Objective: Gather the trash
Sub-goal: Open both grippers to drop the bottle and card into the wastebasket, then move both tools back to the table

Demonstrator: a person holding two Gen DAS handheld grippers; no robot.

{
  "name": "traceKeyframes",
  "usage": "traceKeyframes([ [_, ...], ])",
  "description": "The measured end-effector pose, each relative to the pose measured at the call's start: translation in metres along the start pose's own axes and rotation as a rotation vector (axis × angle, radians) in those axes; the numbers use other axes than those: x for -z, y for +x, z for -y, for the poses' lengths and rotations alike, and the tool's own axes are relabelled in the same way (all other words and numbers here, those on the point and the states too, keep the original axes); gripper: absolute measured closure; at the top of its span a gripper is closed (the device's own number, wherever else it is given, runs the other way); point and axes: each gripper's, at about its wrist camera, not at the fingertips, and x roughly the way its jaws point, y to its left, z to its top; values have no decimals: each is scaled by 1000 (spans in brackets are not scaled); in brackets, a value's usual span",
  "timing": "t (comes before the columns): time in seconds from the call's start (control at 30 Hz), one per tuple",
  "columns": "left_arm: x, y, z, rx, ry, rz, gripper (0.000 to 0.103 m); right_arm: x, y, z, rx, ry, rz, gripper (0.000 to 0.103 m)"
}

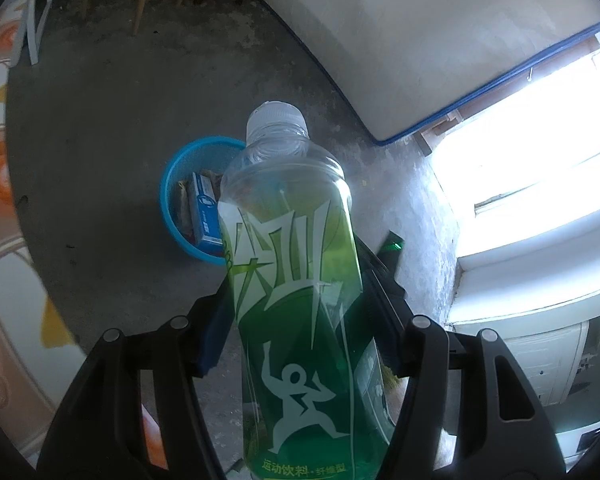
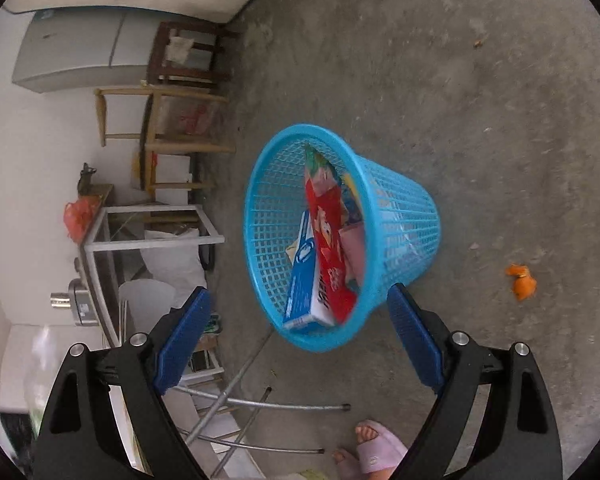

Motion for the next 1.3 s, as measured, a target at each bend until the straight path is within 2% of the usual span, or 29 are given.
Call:
traceKeyframes([
  [0.13, -8, 21, 14, -6, 11, -32, 45, 27, -41, 7, 0, -19, 15, 16],
  [0.27, -47, 59, 31, -12, 27, -14, 44, 49, -71, 19, 23, -20, 13, 16],
  [0.37, -71, 92, 28, -91, 16, -9, 17, 58, -82, 28, 53, -5, -3, 16],
  [0.43, -70, 100, 14, -109, -41, -23, 17, 63, -86, 37, 69, 12, -11, 16],
  [0.53, -52, 92, -5, -77, -92, -51, 18, 70, -89, 49, 93, 25, -14, 16],
  [0.73, -24, 32, -25, -82, -56, 5, 18, 81, -77, 53, 107, 33, -47, 16],
  [1.03, 21, -86, -37, -21, -9, 176, 18, 85, -75, 8, 77, -74, -54, 16],
  [1.2, 60, -153, -40, -44, 59, 298, 18, 92, -85, -21, 70, -147, -38, 16],
  [1.3, 92, -197, -54, -100, 78, 385, 18, 102, -93, -46, 52, -218, -34, 16],
])
